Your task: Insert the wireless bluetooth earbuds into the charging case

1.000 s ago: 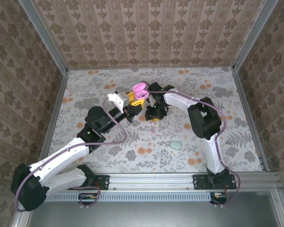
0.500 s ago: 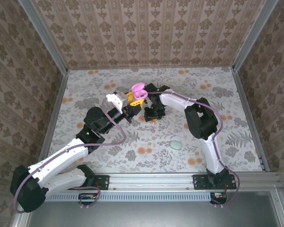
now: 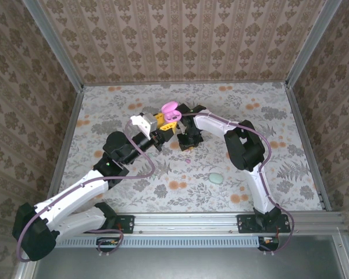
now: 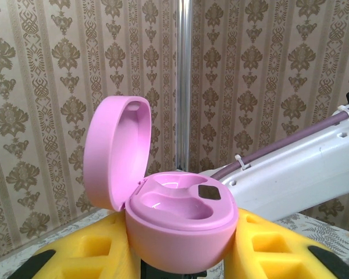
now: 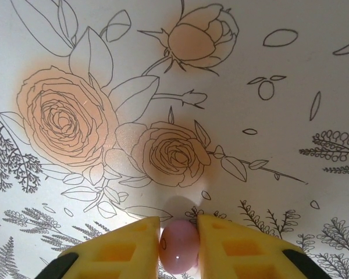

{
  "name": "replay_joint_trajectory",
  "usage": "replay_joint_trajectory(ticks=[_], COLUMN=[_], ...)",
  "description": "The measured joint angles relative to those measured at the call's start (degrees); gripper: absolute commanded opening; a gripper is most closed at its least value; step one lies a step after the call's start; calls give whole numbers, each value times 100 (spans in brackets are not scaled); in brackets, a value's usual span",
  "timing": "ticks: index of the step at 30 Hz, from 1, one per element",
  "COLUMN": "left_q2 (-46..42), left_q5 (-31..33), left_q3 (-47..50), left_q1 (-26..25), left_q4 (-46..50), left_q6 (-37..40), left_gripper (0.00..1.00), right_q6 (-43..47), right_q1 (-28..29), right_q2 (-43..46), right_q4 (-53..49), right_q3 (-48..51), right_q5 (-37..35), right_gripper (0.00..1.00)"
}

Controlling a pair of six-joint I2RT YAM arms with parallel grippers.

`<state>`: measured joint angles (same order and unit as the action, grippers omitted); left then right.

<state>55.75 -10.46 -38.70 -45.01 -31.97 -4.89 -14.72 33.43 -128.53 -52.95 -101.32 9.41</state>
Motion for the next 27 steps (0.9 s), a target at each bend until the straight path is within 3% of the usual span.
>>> replay_joint_trajectory(ticks=[6, 15, 21, 27], left_q2=[20, 238, 446, 616], left_q5=[0, -4, -22, -44], left_q3=[0, 0, 0, -7], left_q1=[4, 4, 4, 9], left_q4=[0, -2, -22, -81], left_q6=[0, -2, -7, -28], left_gripper=[34, 34, 33, 33], right_q6=[-31, -555, -846, -881], right_q1=[-229, -1366, -2009, -2280], right_q2=[229, 1246, 1891, 2505], right_q4=[280, 1657, 2367, 2618], right_q3=[424, 1880, 2323, 2457], right_q5=[490, 2949, 4291, 5324], right_gripper=[23, 24, 24, 24])
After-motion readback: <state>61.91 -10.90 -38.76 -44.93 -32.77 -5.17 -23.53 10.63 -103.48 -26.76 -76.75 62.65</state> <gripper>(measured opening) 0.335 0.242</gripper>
